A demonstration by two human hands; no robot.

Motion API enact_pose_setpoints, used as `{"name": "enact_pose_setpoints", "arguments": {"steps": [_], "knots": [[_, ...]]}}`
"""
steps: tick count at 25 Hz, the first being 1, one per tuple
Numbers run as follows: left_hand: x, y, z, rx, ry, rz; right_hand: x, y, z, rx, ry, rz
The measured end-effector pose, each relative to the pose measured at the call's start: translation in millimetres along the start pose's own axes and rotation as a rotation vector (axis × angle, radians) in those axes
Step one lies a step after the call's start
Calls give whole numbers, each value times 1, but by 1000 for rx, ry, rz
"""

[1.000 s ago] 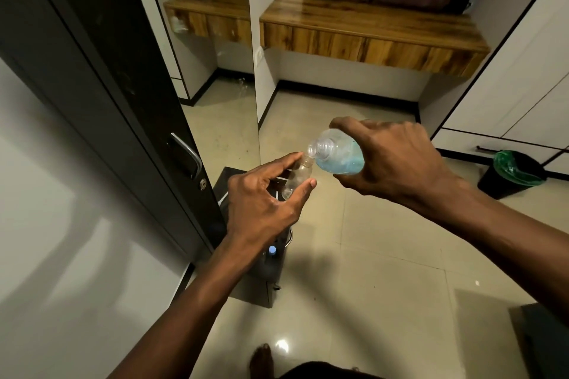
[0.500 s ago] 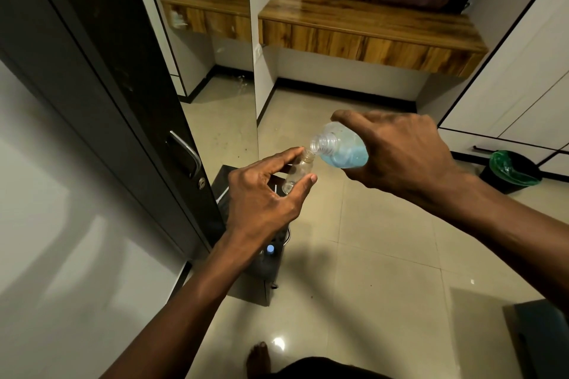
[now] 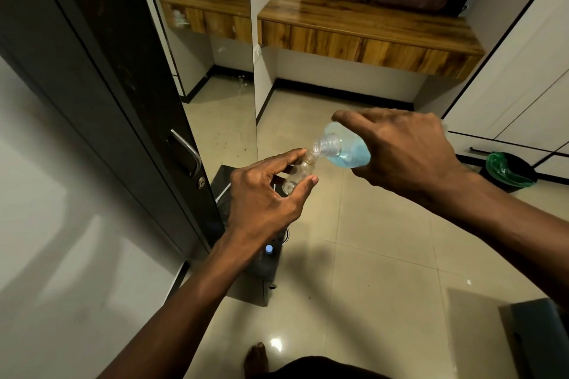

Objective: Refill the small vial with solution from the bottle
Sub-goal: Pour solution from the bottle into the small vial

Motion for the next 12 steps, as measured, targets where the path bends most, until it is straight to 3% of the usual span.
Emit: {"name": "enact_pose_setpoints", "arguments": {"steps": [12], "knots": [[-3, 1, -1, -19, 3, 1, 1, 0, 0, 41, -12, -14]]}}
Point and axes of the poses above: each hand's wrist, its own z-axis towards the middle knuckle, its own y-axis out of the palm, x = y × z, the point moved 1 cm from there along z, towards the middle knuckle, and after that the axes turned 9 degrees about -z, right-handed, at the moved point
